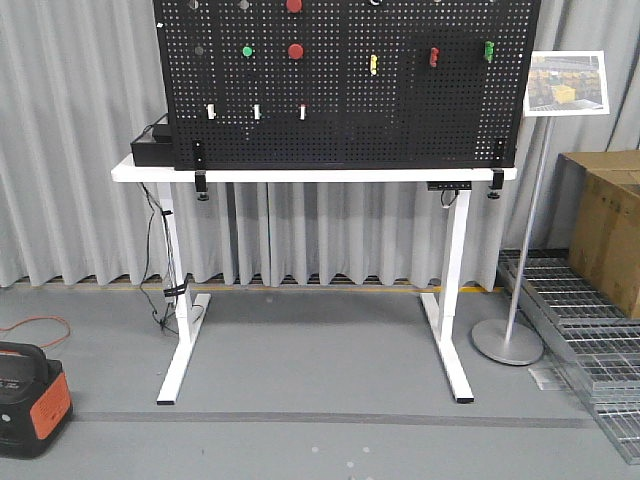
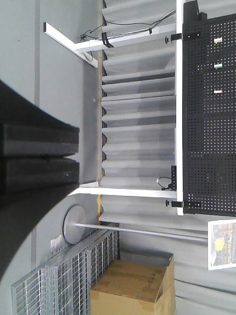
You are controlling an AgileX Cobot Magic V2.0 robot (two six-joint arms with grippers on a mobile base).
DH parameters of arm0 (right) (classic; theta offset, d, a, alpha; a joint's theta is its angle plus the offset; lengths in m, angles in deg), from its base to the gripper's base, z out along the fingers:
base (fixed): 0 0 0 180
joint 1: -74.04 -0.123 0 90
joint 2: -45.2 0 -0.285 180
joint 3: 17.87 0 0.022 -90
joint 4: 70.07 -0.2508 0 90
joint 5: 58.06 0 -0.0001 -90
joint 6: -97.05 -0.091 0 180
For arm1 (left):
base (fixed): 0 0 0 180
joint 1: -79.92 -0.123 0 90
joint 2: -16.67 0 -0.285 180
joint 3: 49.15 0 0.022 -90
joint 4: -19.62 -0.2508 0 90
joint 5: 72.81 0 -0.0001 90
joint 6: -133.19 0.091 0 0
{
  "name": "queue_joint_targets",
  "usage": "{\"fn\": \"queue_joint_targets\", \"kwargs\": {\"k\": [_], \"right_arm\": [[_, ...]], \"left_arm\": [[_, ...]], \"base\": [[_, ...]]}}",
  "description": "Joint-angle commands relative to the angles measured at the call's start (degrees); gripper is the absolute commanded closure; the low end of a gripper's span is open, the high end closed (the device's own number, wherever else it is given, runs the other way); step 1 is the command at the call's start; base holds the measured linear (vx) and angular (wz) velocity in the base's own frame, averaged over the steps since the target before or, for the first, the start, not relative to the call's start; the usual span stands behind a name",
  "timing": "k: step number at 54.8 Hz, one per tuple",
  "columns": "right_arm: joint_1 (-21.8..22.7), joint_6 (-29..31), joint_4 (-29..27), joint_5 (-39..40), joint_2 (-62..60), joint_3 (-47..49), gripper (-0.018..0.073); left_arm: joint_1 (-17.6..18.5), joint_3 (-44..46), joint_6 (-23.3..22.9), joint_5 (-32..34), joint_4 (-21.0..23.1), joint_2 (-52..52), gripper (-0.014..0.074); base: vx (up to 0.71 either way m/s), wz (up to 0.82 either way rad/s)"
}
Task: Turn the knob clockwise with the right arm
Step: 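Drive the base forward toward the black pegboard with both arms raised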
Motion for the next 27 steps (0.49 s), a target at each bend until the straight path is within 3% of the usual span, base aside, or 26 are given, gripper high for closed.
{"fn": "queue_joint_targets", "kwargs": {"k": [1, 27], "right_arm": [[0.3, 0.1, 0.4, 4.6, -0.7, -0.4, 0.0564], [0.3, 0.1, 0.4, 4.6, -0.7, -0.4, 0.0564]], "left_arm": [[0.4, -1.9, -0.2, 4.4, 0.3, -0.9, 0.0603], [0.4, -1.9, -0.2, 4.4, 0.3, -0.9, 0.0603]], "base": [[0.0, 0.0], [0.0, 0.0]]}}
